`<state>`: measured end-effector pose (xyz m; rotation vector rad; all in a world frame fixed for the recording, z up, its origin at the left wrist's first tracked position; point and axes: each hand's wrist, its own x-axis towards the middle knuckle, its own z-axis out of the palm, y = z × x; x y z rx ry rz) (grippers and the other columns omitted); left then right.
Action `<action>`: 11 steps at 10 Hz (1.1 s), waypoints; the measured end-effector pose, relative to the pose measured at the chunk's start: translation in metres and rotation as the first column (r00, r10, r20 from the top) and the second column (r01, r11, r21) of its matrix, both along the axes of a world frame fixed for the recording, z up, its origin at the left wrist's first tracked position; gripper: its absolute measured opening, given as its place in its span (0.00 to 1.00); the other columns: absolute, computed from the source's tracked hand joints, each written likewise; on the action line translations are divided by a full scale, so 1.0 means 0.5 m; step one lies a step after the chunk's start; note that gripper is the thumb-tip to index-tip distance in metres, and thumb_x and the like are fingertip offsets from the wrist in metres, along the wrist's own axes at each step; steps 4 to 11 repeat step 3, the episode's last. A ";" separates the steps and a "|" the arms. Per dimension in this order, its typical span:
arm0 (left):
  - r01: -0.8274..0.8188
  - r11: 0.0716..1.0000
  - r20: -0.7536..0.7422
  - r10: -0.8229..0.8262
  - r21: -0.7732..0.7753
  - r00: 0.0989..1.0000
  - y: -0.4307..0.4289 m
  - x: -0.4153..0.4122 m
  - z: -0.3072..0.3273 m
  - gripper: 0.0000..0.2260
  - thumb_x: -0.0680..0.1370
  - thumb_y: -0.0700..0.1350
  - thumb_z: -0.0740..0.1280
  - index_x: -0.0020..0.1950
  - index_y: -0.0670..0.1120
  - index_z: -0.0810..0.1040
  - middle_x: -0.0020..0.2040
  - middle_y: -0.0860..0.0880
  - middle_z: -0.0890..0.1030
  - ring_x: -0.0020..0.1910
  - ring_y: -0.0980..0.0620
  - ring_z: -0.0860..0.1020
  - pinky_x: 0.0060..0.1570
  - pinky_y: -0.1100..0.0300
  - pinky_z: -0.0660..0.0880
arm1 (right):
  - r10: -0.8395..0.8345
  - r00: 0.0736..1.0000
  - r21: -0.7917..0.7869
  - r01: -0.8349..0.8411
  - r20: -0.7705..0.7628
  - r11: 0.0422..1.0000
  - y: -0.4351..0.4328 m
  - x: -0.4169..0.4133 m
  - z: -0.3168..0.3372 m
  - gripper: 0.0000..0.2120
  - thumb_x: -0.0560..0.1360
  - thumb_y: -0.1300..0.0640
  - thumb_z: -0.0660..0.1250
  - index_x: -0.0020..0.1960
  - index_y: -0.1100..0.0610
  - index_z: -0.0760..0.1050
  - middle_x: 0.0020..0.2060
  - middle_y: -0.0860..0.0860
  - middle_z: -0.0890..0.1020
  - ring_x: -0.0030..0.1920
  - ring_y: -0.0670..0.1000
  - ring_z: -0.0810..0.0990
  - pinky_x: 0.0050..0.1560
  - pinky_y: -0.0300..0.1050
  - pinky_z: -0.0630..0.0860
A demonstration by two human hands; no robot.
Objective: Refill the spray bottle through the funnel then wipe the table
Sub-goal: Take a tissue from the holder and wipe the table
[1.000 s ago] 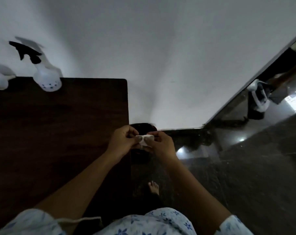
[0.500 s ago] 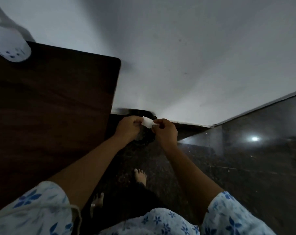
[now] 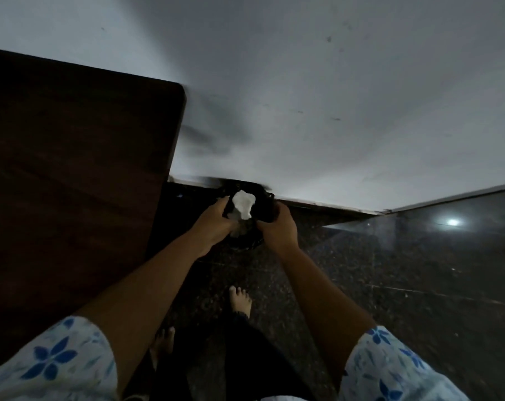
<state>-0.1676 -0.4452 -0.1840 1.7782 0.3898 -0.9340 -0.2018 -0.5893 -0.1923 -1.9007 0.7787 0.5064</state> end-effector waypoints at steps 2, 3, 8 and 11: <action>-0.006 0.999 -0.051 0.009 0.051 0.999 0.032 -0.008 -0.033 0.28 0.77 0.38 0.63 0.75 0.46 0.56 0.75 0.45 0.58 0.73 0.47 0.58 0.68 0.53 0.63 | 0.011 0.997 -0.004 -0.012 -0.074 1.000 -0.011 -0.020 -0.032 0.26 0.74 0.60 0.68 0.70 0.57 0.64 0.62 0.57 0.75 0.52 0.51 0.76 0.38 0.31 0.69; -0.016 0.999 -0.018 0.017 0.047 1.000 0.035 -0.007 -0.013 0.28 0.78 0.38 0.63 0.75 0.45 0.56 0.75 0.45 0.58 0.73 0.47 0.59 0.67 0.55 0.63 | 0.005 0.998 0.021 -0.004 -0.068 1.000 0.005 -0.027 -0.026 0.25 0.75 0.58 0.67 0.70 0.57 0.64 0.63 0.57 0.74 0.55 0.53 0.77 0.44 0.40 0.71; -0.016 0.999 -0.018 0.017 0.047 1.000 0.035 -0.007 -0.013 0.28 0.78 0.38 0.63 0.75 0.45 0.56 0.75 0.45 0.58 0.73 0.47 0.59 0.67 0.55 0.63 | 0.005 0.998 0.021 -0.004 -0.068 1.000 0.005 -0.027 -0.026 0.25 0.75 0.58 0.67 0.70 0.57 0.64 0.63 0.57 0.74 0.55 0.53 0.77 0.44 0.40 0.71; -0.016 0.999 -0.018 0.017 0.047 1.000 0.035 -0.007 -0.013 0.28 0.78 0.38 0.63 0.75 0.45 0.56 0.75 0.45 0.58 0.73 0.47 0.59 0.67 0.55 0.63 | 0.005 0.998 0.021 -0.004 -0.068 1.000 0.005 -0.027 -0.026 0.25 0.75 0.58 0.67 0.70 0.57 0.64 0.63 0.57 0.74 0.55 0.53 0.77 0.44 0.40 0.71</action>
